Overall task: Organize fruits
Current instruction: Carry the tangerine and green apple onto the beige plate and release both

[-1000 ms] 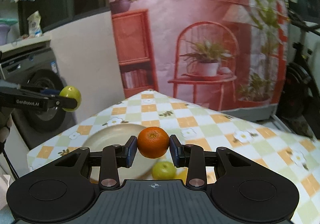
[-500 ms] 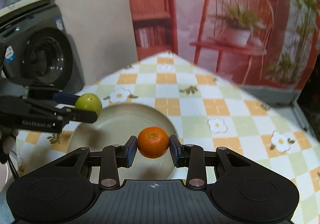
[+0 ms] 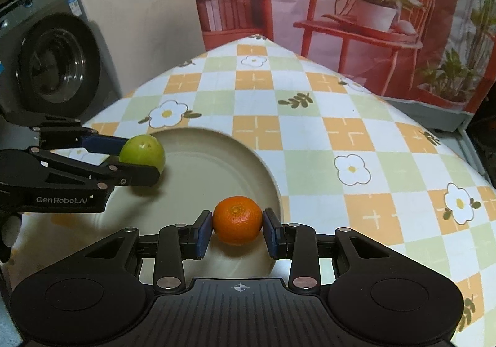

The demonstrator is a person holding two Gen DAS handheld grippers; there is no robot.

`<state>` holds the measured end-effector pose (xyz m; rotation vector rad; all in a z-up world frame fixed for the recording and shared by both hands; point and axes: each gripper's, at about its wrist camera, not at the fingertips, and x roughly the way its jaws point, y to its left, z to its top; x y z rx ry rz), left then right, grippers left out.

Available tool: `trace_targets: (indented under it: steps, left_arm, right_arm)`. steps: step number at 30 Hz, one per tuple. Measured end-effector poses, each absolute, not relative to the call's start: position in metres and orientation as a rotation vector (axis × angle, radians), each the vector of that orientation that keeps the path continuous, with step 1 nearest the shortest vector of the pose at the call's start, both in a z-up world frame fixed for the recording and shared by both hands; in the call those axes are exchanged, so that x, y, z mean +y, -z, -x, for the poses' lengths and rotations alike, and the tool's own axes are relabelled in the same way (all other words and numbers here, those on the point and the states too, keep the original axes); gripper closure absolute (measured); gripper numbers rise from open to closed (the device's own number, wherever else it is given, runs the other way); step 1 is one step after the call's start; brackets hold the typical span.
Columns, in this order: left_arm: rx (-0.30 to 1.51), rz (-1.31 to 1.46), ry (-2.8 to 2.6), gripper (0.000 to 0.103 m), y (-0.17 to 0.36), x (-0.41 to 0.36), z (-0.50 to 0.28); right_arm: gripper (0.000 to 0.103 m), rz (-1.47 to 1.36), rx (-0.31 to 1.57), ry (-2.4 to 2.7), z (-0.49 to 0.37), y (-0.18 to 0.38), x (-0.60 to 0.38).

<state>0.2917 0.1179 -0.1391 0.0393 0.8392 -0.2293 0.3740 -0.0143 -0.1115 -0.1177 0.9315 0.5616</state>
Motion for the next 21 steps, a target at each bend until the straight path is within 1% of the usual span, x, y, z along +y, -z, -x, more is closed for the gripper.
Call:
trace_targets:
  steps: [7, 10, 12, 15, 21]
  left_arm:
    - [0.826, -0.058, 0.218, 0.053, 0.139, 0.115, -0.295]
    - [0.830, -0.058, 0.214, 0.053, 0.139, 0.115, -0.295]
    - [0.830, -0.052, 0.210, 0.052, 0.137, 0.115, -0.293]
    - [0.813, -0.043, 0.200, 0.050, 0.130, 0.117, -0.290]
    - [0.739, -0.019, 0.164, 0.050, 0.106, 0.113, -0.271]
  right_arm:
    - [0.071, 0.120, 0.937, -0.553, -0.374, 0.120, -0.013]
    - [0.068, 0.121, 0.928, -0.551, -0.372, 0.119, -0.013]
    - [0.064, 0.106, 0.919, -0.550, -0.371, 0.115, -0.016]
    - [0.063, 0.075, 0.893, -0.548, -0.365, 0.107, -0.024]
    - [0.063, -0.035, 0.797, -0.507, -0.345, 0.084, -0.058]
